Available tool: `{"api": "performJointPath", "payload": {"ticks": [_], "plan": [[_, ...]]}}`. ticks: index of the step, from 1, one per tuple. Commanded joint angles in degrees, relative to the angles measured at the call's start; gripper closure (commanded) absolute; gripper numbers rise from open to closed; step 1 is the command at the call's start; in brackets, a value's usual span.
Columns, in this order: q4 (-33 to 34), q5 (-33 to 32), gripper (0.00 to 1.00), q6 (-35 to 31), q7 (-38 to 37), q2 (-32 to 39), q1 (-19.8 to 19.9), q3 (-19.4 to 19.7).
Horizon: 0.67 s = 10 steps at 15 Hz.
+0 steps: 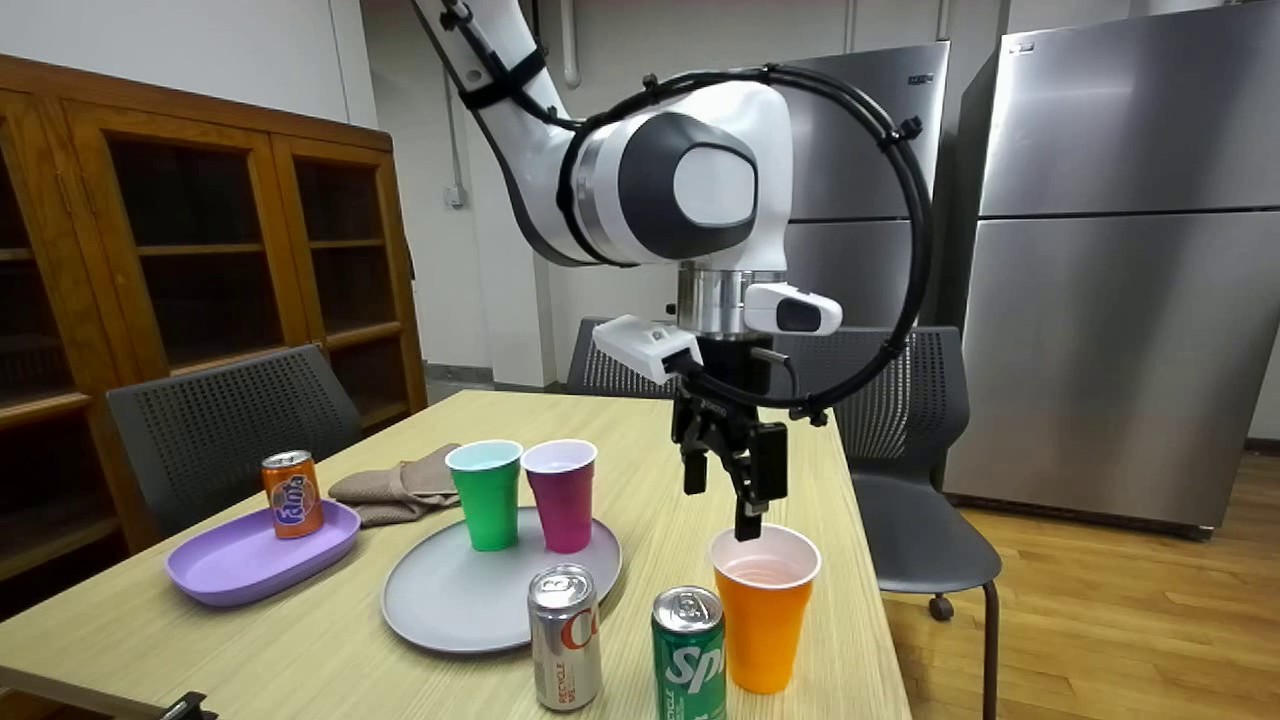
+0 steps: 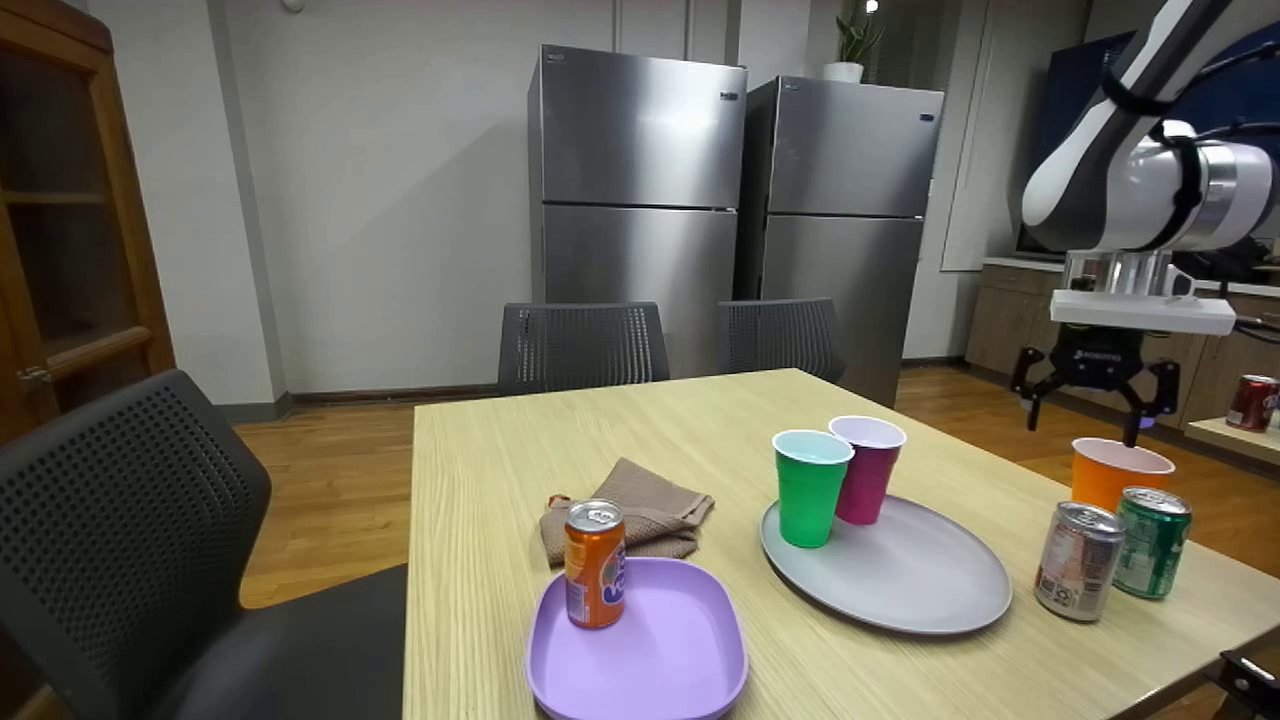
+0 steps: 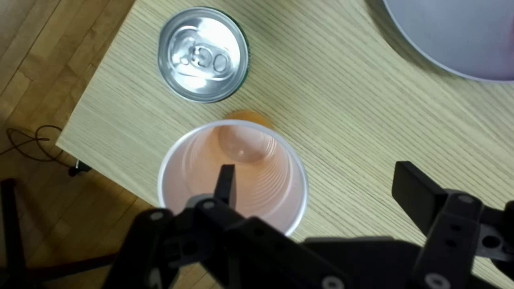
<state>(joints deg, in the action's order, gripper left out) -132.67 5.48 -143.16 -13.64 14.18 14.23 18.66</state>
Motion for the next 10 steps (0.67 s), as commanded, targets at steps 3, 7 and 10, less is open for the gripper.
{"api": "performJointPath", "payload": {"ticks": [3, 7, 10], "plan": [[1.5, 3.6, 0.00, -0.3, -0.2, 2.3, 1.1, -1.0], [2.5, 4.5, 0.00, -0.6, -0.9, 4.0, 1.1, -0.8], [3.4, 5.0, 0.00, -0.8, -1.4, 5.1, 1.1, -0.8]]}}
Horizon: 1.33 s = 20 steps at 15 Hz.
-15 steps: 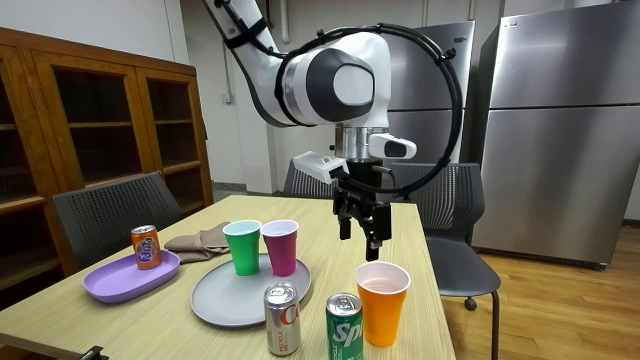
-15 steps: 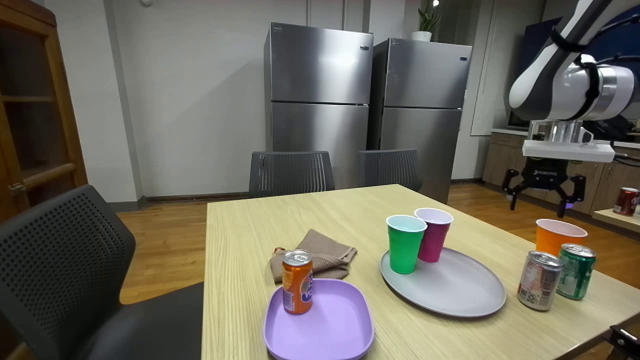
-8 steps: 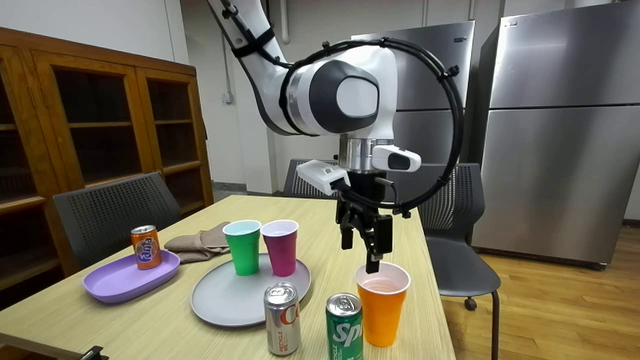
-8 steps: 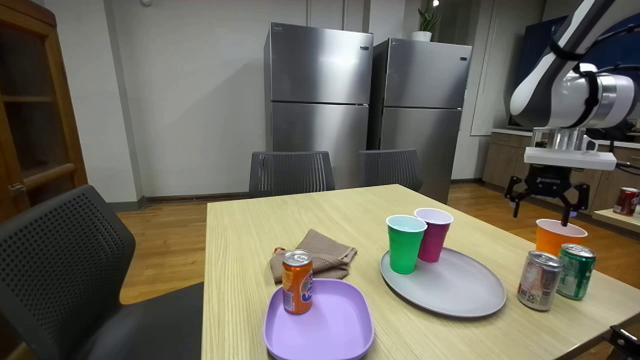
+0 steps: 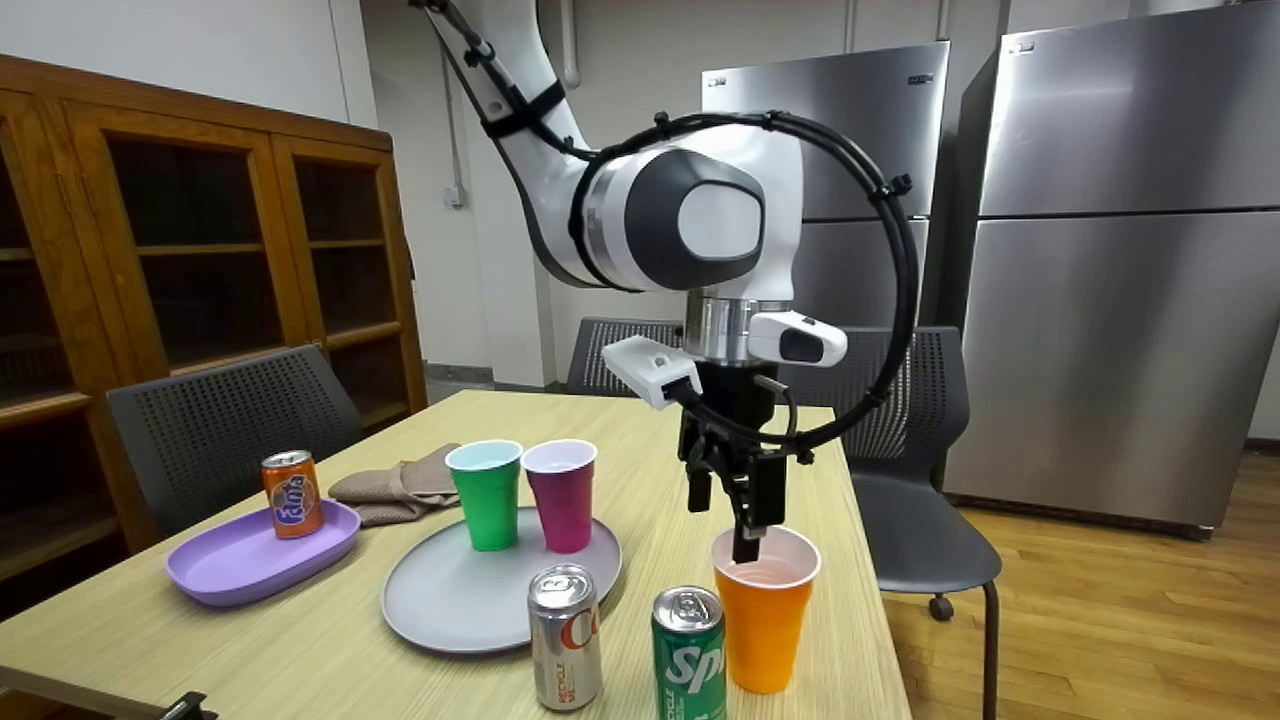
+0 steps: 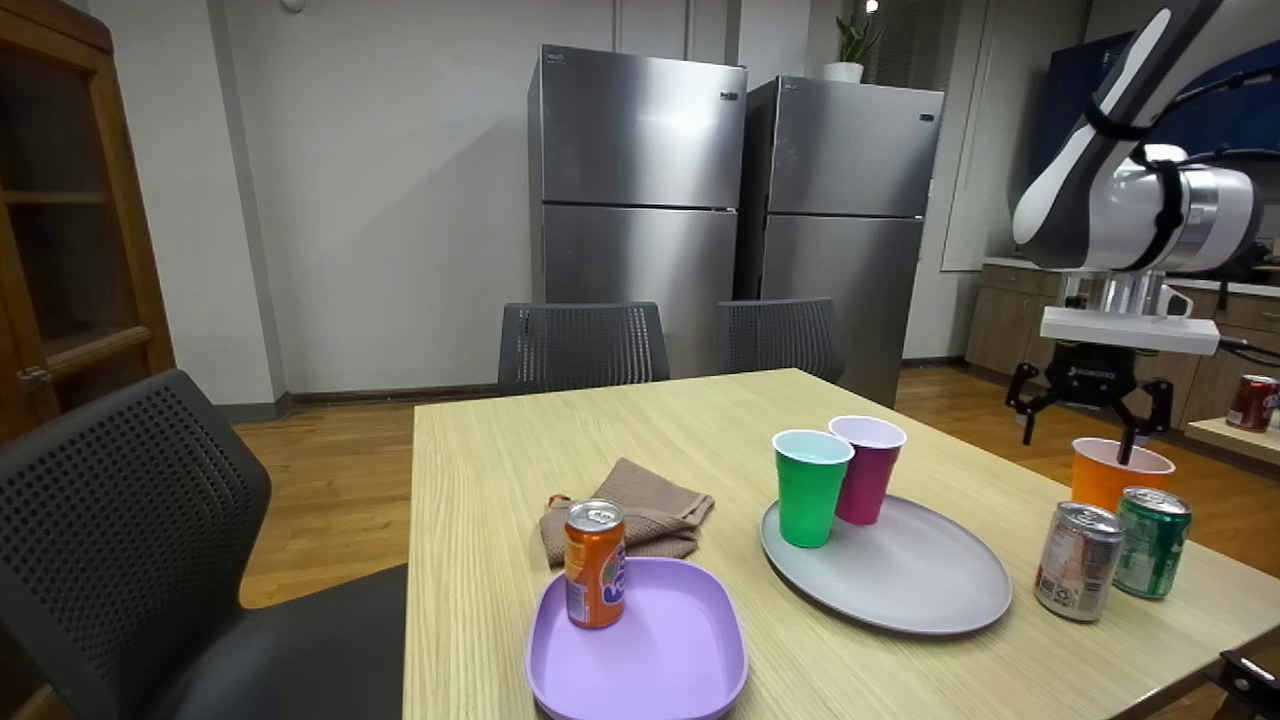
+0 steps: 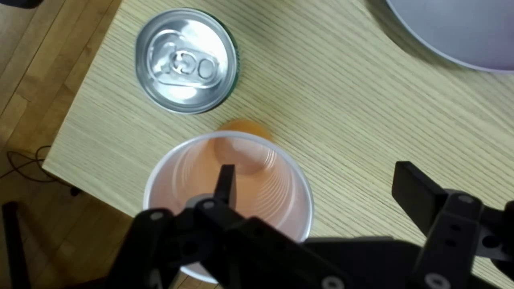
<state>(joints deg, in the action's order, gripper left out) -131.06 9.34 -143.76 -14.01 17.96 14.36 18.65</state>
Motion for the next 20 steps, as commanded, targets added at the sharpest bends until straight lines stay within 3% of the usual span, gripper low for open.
{"api": "performJointPath", "payload": {"ticks": [1, 7, 8, 10, 18, 20], "plan": [[2.0, 1.2, 0.00, -0.3, -1.2, 1.7, 0.9, -0.7], [3.8, 1.4, 0.00, -1.6, -1.4, 3.8, 0.9, -0.8], [4.1, 1.4, 0.25, -1.8, -1.4, 4.1, 0.9, -0.8], [4.4, 1.4, 0.34, -2.1, -1.4, 4.4, 0.9, -0.8], [4.0, 0.1, 0.97, -2.7, -2.2, 4.2, 0.4, 0.1], [3.6, -0.2, 1.00, -2.9, -2.5, 3.8, 0.3, 0.4]]}}
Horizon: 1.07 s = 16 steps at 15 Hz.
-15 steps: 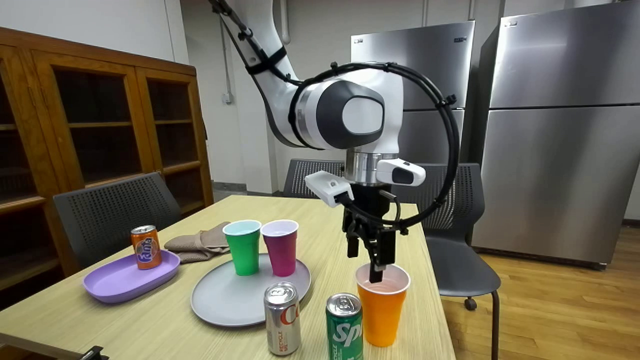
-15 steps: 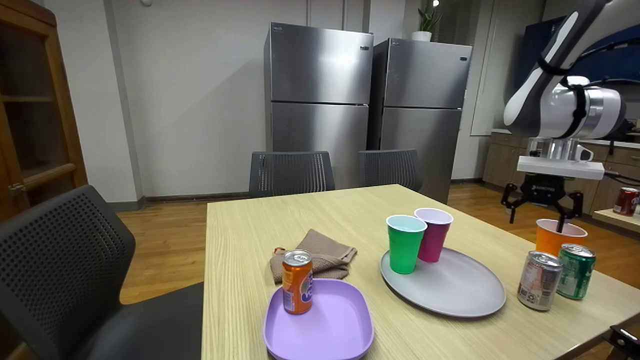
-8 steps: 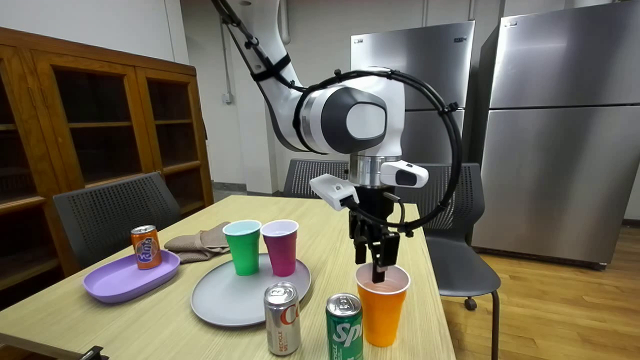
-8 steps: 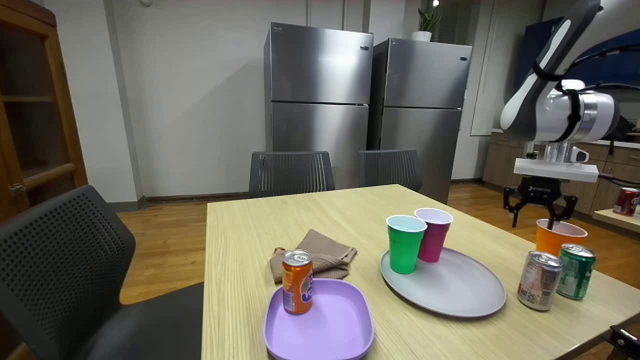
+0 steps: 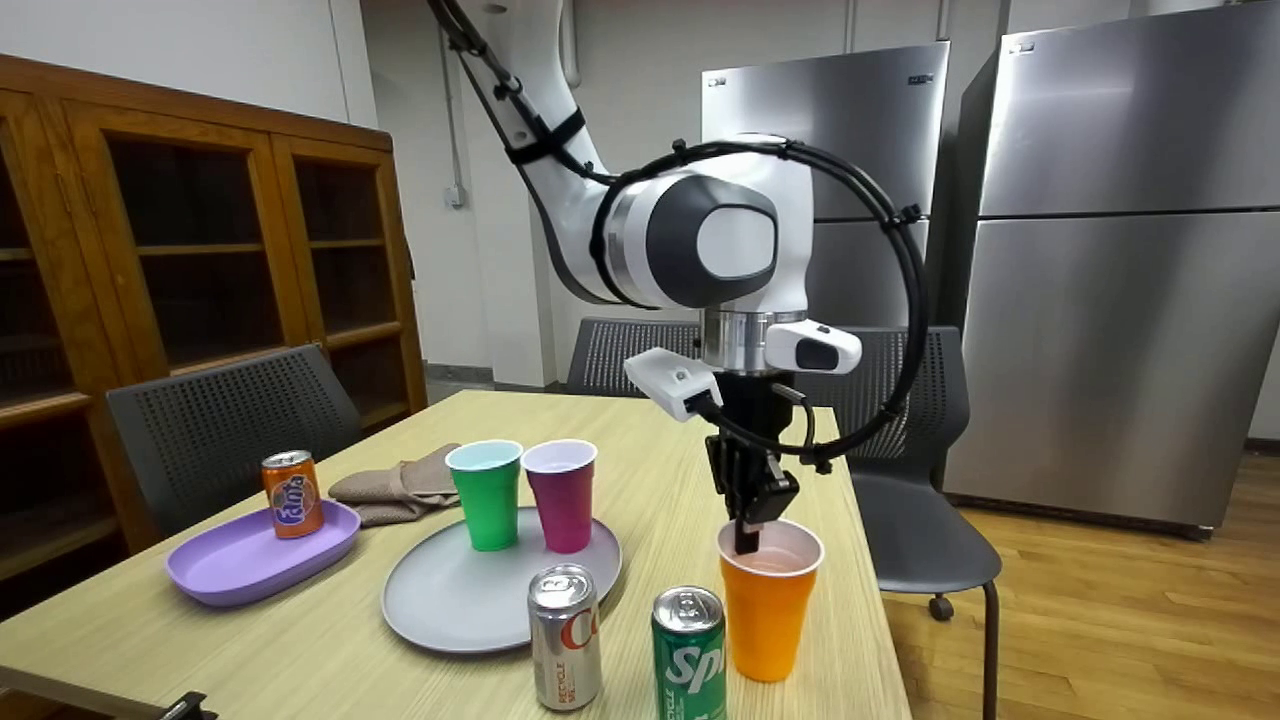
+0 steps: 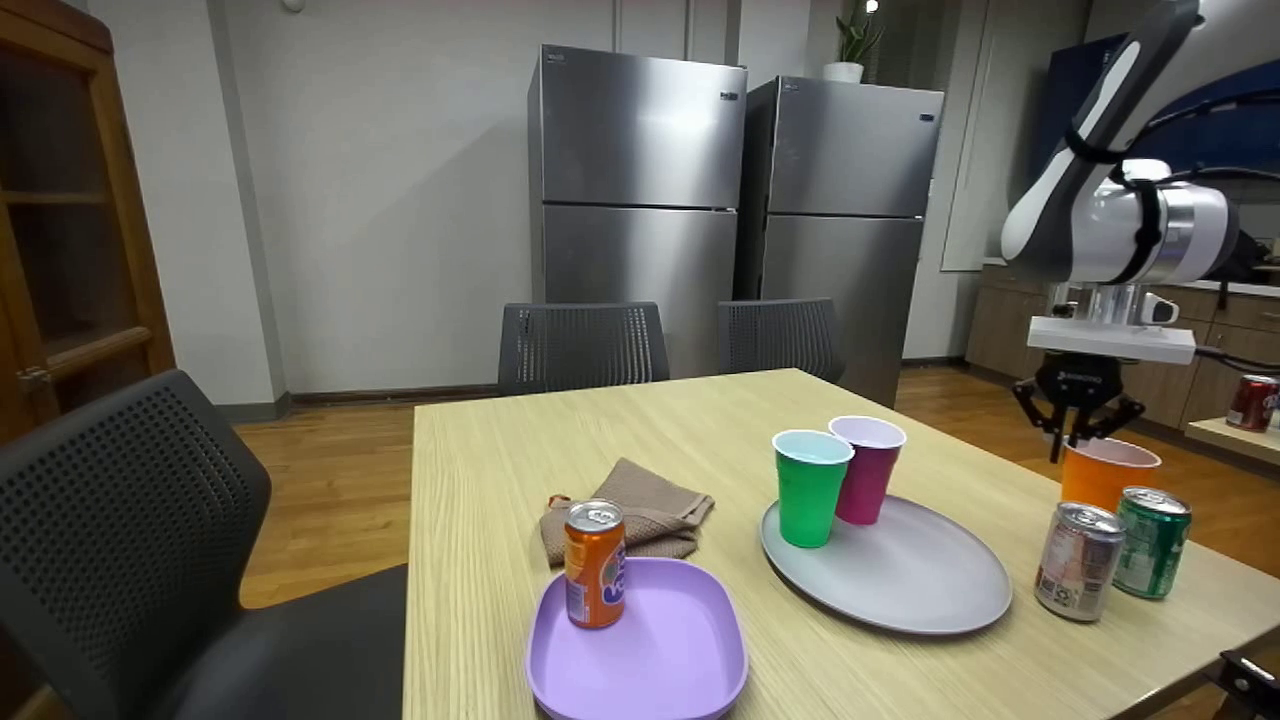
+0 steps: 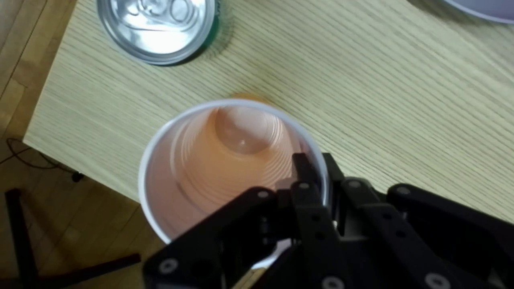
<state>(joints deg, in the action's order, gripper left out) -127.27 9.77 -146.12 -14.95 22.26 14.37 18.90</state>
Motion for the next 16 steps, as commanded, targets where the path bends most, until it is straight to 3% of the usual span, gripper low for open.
{"api": "performJointPath", "payload": {"ticks": [1, 8, 16], "plan": [[-0.6, -0.8, 1.00, -0.4, -1.5, -0.9, 0.3, 0.3], [-4.7, -1.6, 0.99, -0.8, -0.4, -6.7, -0.4, 0.5], [-12.3, -6.9, 0.99, -2.3, 0.8, -15.6, -2.6, -0.7]]}}
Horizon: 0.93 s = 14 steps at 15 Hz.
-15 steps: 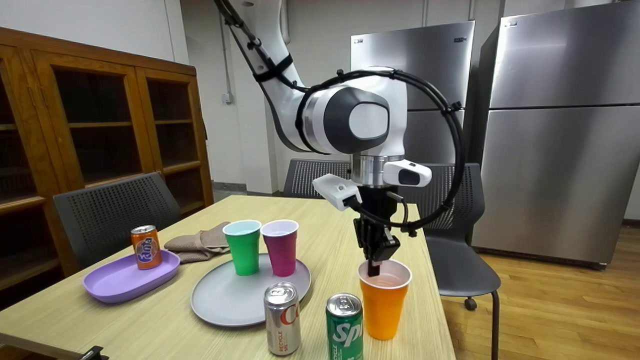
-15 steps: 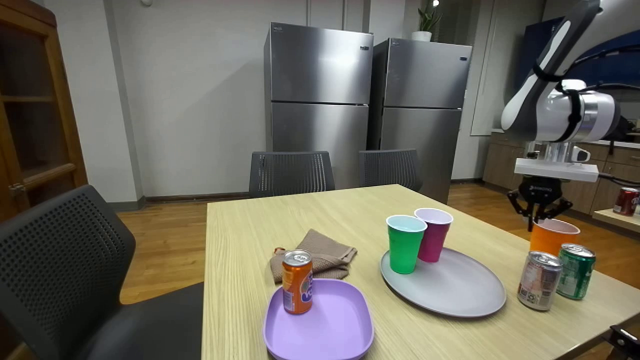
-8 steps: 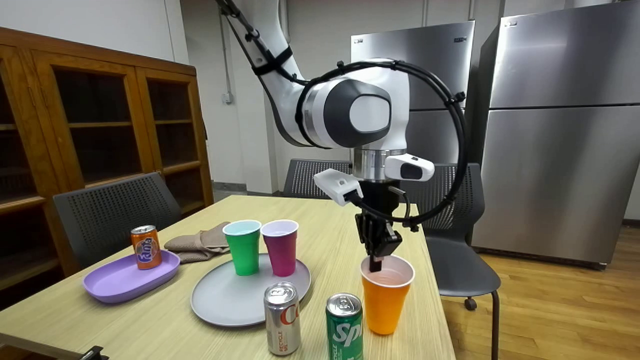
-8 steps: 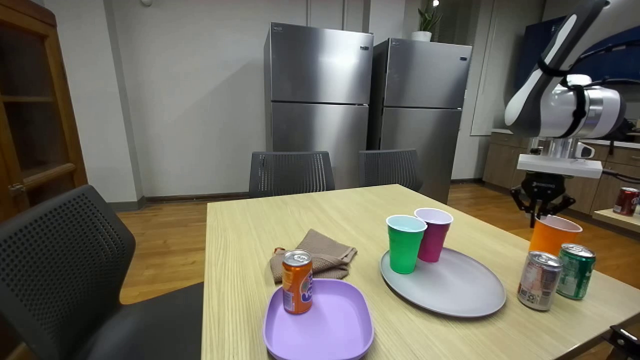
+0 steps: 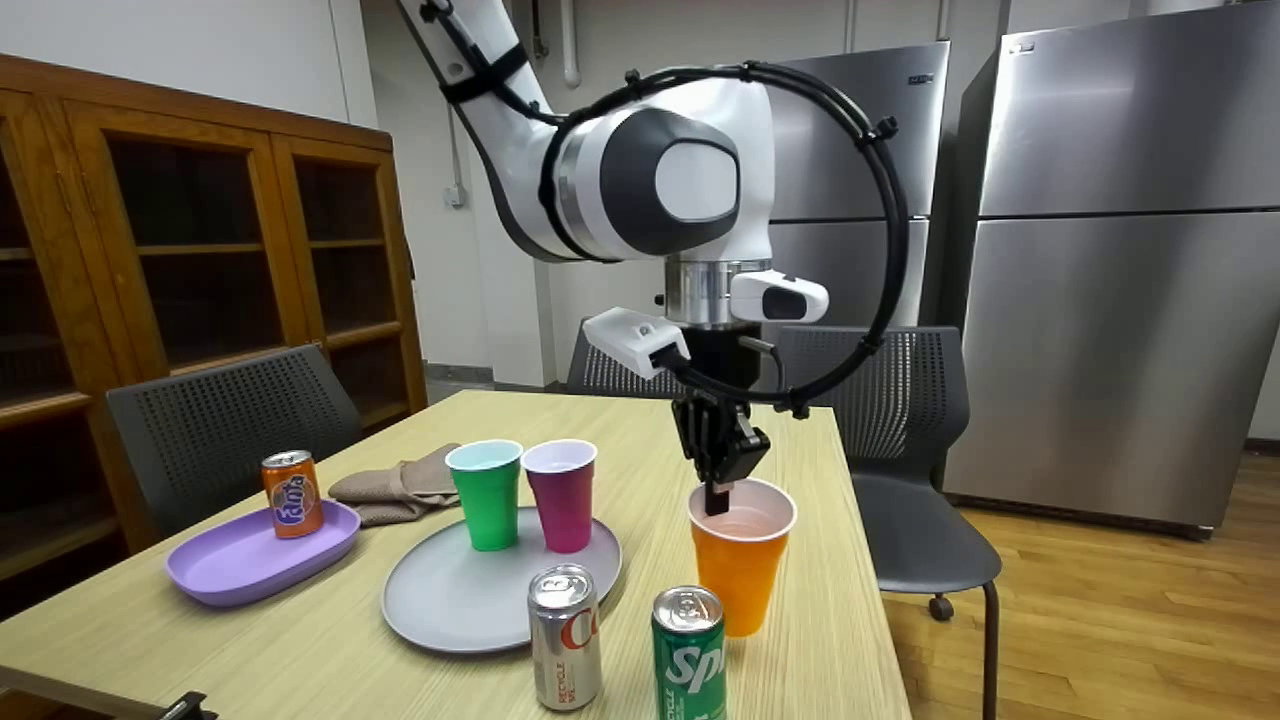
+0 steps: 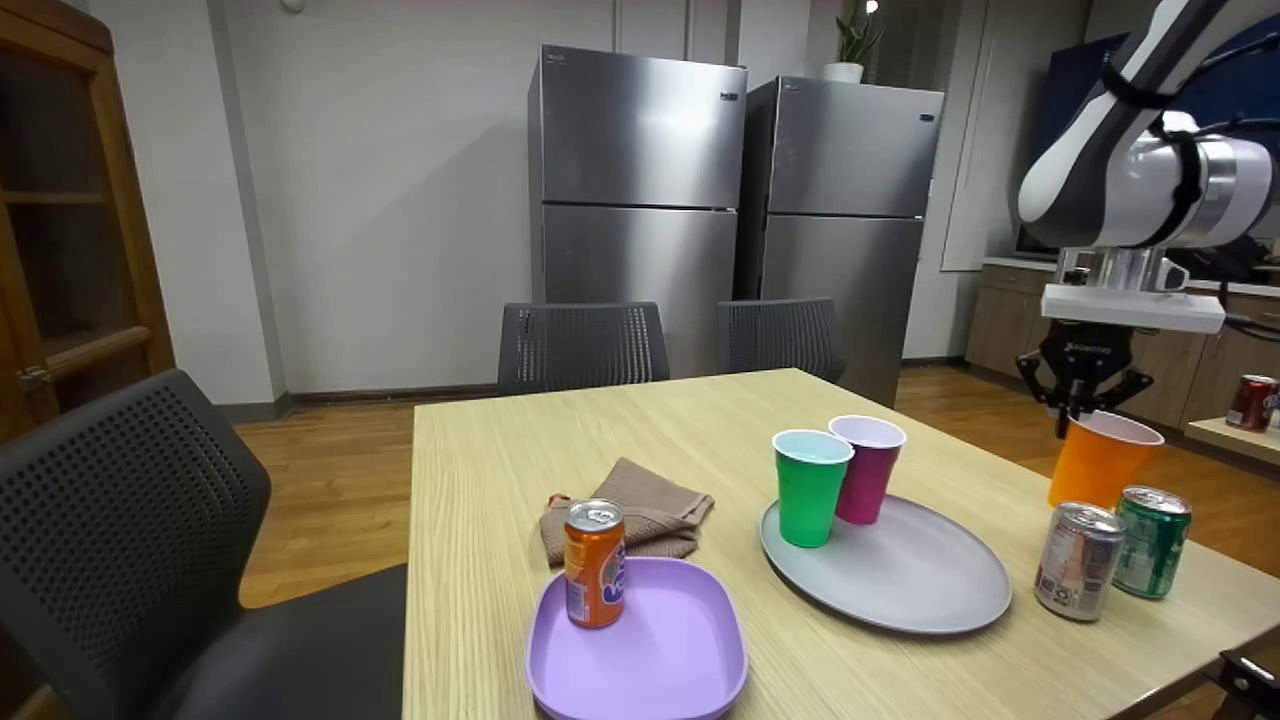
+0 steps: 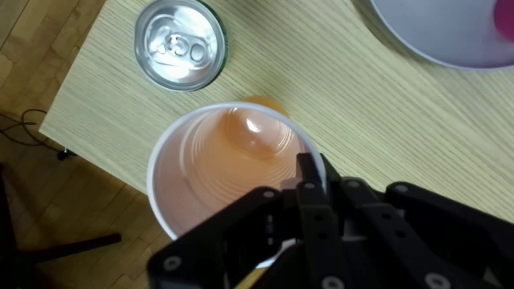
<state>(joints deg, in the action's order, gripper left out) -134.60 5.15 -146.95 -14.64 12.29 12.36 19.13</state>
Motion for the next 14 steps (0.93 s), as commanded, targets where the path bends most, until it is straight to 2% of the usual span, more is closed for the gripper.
{"api": "performJointPath", "payload": {"ticks": [1, 8, 14], "plan": [[-5.9, -2.8, 0.99, -1.6, 0.6, -6.7, -0.9, -1.3], [-11.7, -2.7, 0.99, -1.3, 1.7, -12.4, -2.4, -5.4], [-14.1, -1.6, 0.99, -0.8, 3.3, -14.5, -3.7, -8.4]]}}
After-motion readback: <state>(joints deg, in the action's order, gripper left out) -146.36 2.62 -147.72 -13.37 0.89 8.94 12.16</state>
